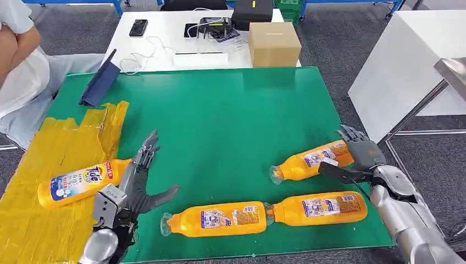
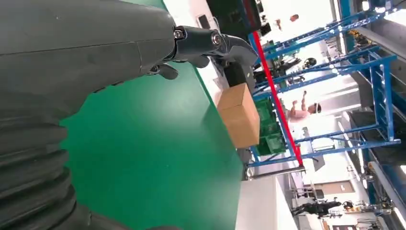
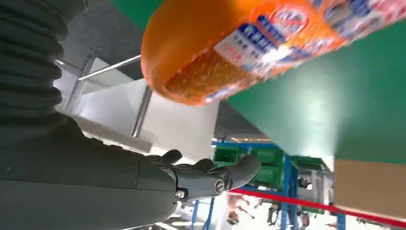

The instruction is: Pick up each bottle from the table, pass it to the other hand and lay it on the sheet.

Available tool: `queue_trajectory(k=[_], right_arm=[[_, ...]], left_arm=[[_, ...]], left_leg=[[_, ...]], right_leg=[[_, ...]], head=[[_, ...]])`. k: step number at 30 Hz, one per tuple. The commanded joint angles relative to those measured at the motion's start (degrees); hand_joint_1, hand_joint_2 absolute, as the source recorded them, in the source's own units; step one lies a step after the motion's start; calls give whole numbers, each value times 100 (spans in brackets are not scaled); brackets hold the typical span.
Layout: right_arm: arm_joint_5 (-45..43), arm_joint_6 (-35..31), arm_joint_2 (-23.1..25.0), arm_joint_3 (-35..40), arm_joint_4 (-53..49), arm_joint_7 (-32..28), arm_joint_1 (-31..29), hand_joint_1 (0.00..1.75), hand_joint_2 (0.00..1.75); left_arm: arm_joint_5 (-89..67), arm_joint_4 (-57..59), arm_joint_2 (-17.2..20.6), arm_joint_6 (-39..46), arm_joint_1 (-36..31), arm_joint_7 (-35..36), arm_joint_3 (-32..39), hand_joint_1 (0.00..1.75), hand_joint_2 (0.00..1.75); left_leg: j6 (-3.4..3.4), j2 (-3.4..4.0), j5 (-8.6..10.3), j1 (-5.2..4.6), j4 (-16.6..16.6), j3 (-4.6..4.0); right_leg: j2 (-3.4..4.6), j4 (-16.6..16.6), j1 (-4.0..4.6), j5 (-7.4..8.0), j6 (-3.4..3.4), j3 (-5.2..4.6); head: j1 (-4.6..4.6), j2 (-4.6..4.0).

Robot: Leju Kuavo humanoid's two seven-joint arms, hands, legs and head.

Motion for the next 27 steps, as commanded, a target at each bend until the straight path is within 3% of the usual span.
queue_trajectory(k=[1,11,17,22,27], right_arm=[[-110,237,576,641,1015,-180,-659,0,175],[-160,296,557,677,1064,-241,-677,0,175],[-556,1020,541,1068,1365,-547,-800,0,175],[-1013,2285,259,1602,1784,-864,-1084,0,175],[-1267,3027,-9,2053,1987,-791,-1341,0,175]], left_arm=[[61,354,127,4,-279,32,-171,0,175],[69,359,132,5,-281,30,-181,0,175],[141,388,160,22,-349,-15,-278,0,175],[266,654,161,13,-492,-163,-371,0,175],[365,806,181,70,-602,-265,-474,0,175]], left_leg=[[-7,34,-6,7,-5,15],[-7,12,-3,3,-3,11],[-4,5,-2,1,-2,7],[-8,3,-4,4,-2,15],[-3,-17,4,2,-2,21]], right_leg=[[31,-7,8,5,-13,5],[12,-2,4,1,-14,5],[7,-1,2,1,-9,1],[4,-5,6,-2,-17,12],[-17,-9,2,0,-8,19]], head=[[0,0],[0,0],[-2,0],[0,0],[0,0]])
